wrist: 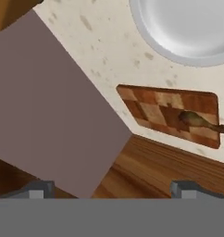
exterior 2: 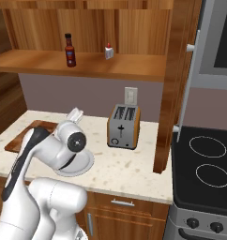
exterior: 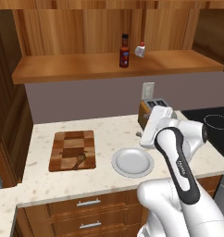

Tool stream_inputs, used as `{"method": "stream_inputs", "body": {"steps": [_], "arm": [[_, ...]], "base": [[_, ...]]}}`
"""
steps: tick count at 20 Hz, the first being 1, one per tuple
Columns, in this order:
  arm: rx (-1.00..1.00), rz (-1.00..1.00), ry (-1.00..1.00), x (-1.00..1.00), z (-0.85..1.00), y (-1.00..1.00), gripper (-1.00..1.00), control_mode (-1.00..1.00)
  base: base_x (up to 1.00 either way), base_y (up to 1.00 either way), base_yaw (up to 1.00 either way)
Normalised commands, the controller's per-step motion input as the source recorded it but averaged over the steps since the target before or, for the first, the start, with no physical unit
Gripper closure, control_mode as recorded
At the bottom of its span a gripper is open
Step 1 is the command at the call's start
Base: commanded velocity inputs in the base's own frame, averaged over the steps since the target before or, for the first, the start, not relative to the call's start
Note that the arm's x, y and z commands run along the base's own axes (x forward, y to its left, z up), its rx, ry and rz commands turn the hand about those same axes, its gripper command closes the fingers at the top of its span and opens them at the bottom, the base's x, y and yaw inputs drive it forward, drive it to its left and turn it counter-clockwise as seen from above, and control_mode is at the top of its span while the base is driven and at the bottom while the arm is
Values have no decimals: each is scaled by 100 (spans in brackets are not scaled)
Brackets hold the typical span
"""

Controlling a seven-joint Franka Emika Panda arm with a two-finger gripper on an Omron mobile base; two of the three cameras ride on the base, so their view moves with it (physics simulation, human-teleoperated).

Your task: Pick the chicken drumstick from the plate and place it on the cutting board. Then pick the condiment bottle from the cabinet and place it next to the cutting board.

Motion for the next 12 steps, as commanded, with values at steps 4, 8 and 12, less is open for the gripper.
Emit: {"method": "stream_inputs", "body": {"steps": [4, 8, 12], "arm": [[19, -9, 4, 0, 10, -20, -100, -100], [20, -8, 4, 0, 13, -24, -100, -100], [17, -5, 1, 0, 19, -6, -100, -100]], "base": [[0, 0, 0], [0, 0, 0], [0, 0, 0]]}}
